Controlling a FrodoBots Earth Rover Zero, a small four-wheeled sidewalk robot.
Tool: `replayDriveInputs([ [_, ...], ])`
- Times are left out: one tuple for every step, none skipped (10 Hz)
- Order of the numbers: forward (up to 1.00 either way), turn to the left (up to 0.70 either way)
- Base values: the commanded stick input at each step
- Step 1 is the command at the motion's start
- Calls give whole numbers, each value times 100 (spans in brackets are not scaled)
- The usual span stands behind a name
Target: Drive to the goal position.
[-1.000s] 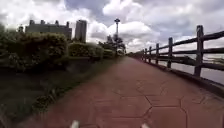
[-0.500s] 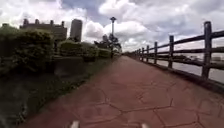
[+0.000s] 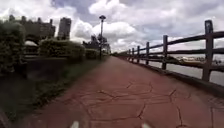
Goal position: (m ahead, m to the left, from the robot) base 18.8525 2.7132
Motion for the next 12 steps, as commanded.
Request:
replayDriveInputs([
  [100,0],
  [100,0],
  [100,0],
  [100,0],
  [100,0],
  [100,0],
  [100,0],
  [100,0],
  [100,0],
  [100,0],
  [100,0],
  [100,0],
])
